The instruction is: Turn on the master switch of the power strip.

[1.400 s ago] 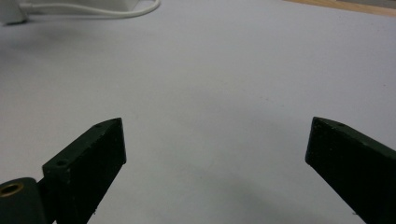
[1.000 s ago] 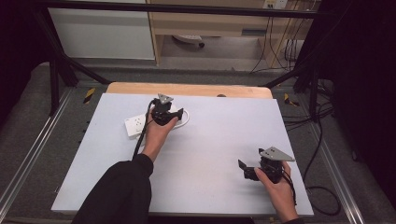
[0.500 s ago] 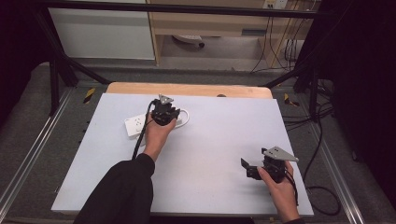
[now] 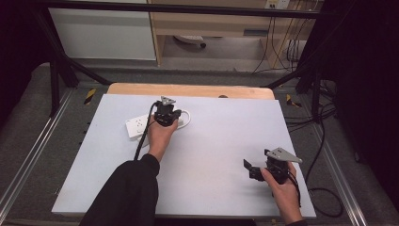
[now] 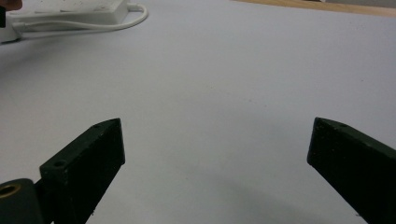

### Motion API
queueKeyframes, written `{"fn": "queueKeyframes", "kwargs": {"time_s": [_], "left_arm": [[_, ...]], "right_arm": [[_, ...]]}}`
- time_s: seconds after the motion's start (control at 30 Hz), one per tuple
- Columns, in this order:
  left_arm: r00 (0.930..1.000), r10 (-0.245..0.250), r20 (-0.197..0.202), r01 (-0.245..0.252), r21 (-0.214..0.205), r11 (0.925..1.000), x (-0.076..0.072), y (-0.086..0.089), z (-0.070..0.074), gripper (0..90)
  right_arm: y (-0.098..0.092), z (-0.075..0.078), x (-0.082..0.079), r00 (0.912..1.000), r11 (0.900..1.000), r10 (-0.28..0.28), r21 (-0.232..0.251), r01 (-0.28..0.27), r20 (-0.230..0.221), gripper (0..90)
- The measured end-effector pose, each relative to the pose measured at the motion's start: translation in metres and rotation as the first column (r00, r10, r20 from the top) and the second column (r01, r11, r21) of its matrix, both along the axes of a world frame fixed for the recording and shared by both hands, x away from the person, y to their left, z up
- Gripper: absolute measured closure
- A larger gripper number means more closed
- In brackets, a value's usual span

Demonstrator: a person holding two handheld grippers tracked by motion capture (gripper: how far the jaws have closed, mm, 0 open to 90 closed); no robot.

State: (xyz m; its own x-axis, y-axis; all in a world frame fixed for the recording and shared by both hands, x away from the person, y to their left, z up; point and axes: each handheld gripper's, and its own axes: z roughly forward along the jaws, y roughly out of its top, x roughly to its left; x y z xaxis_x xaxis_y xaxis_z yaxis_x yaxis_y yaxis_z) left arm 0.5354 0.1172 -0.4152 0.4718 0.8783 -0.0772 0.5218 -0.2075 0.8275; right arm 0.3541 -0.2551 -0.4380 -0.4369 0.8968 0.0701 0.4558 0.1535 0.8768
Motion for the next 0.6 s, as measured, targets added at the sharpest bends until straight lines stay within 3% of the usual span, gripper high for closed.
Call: {"fn": "queueKeyframes", "kwargs": {"time_s": [0.4,0.6], "left_arm": [[0.9997,-0.001,-0.026,0.001,0.009,1.0000,0.0010,0.0040,-0.0020,90.0],[0.9997,-0.007,-0.023,0.008,0.060,0.9982,0.0016,0.0017,-0.0049,90.0]], "right_arm": [[-0.0006,-0.0002,0.0003,1.0000,1.0000,-0.005,0.004,0.005,-0.004,4.2],[-0.0011,-0.0012,0.0017,0.9999,1.0000,-0.008,0.000,0.008,-0.007,4.0]]}}
